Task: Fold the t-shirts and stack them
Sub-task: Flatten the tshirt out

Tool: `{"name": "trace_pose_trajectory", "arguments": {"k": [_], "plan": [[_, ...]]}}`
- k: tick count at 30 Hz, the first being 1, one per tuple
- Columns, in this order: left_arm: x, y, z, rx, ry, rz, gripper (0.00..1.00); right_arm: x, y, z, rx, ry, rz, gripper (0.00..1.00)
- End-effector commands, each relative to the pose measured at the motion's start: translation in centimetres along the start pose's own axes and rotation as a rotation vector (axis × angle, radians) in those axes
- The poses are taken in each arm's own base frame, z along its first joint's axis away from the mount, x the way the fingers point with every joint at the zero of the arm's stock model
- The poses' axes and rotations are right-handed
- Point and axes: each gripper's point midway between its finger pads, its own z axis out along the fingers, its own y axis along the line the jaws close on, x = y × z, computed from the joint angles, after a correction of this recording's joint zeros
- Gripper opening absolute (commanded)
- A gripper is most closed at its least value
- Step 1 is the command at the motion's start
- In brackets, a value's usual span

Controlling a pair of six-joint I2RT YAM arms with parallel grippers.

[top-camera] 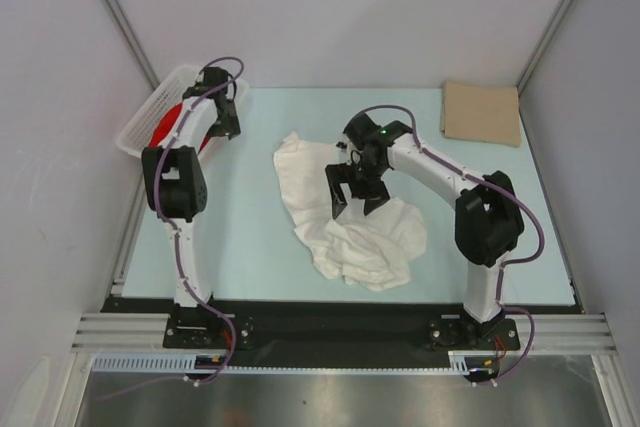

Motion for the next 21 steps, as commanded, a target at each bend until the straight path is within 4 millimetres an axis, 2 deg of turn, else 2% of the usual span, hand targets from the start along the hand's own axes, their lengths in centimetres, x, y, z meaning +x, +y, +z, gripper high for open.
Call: {"name": "trace_pose_trajectory", "arguments": {"k": [1,3,4,5,6,7,8,9,10,11,12,13,14,15,16,17,18,19,20,21], "plan": [[-3.7,0.6,-4.5,0.085,-0.109,-0.063,0.93,1.0,2.4,0.2,-0.009,0.039,-0.115,0.96],[-3.5,-0.1,-7.3,0.133,-0.144,-0.059,1.0,1.0,2.4,0.3,0.024,0.022,-0.123,0.97],[-2.1,-1.5,-8.1,0.159,-0.128,-0.036,1.0,1.3,2.4,0.1,0.034,0.009,-0.123,0.97],[-1.9,-2.1,-9.5,0.178,-0.145,-0.028,1.0,1.4,2.2,-0.1,0.043,-0.002,-0.118,0.99],[-2.3,-2.2,-12.2,0.198,-0.196,-0.025,1.0,1.2,1.5,-0.4,0.082,-0.028,-0.109,1.0],[-0.8,-3.6,-13.5,0.205,-0.201,0.021,1.0,1.8,0.9,-0.3,0.101,-0.029,-0.085,1.0],[-1.1,-3.0,-16.5,0.199,-0.267,0.018,1.0,1.8,0.9,-1.5,0.102,-0.067,-0.082,1.0],[-1.1,-3.5,-18.3,0.231,-0.31,0.021,1.0,2.2,0.4,-1.9,0.117,-0.082,-0.067,1.0],[1.0,-5.2,-19.1,0.272,-0.305,0.07,1.0,3.2,-0.4,-1.6,0.129,-0.079,-0.044,1.0],[2.0,-6.4,-20.3,0.341,-0.309,0.091,1.0,3.8,-0.5,-2.9,0.12,-0.116,-0.021,1.0],[4.2,-7.4,-22.1,0.407,-0.315,0.111,1.0,4.4,-1.0,-3.0,0.126,-0.123,-0.007,1.0],[5.8,-8.4,-22.7,0.472,-0.296,0.124,1.0,5.0,-1.4,-3.2,0.132,-0.127,0.004,1.0],[7.4,-9.1,-23.2,0.528,-0.268,0.134,1.0,7.0,-2.5,-2.6,0.153,-0.089,0.023,1.0],[9.7,-10.3,-23.5,0.611,-0.207,0.152,0.95,7.9,-2.6,-3.2,0.151,-0.105,0.021,1.0],[13.5,-10.6,-22.8,0.637,-0.124,0.152,0.91,8.9,-2.9,-3.0,0.15,-0.101,0.022,0.99],[15.5,-11.1,-22.8,0.681,-0.083,0.16,0.88,10.6,-3.8,-2.2,0.16,-0.065,0.039,0.97],[17.0,-12.0,-23.2,0.75,-0.063,0.163,0.83,11.7,-3.4,-2.4,0.129,-0.071,0.052,0.94],[20.5,-12.1,-23.0,0.765,-0.005,0.17,0.81,12.0,-3.2,-2.1,0.109,-0.085,0.057,0.86],[21.9,-12.4,-23.1,0.788,0.019,0.172,0.8,12.5,-3.0,-1.8,0.089,-0.086,0.067,0.82],[23.4,-13.6,-24.2,0.868,0.044,0.174,0.81,14.0,-2.9,-1.4,0.053,-0.069,0.093,0.78]]}}
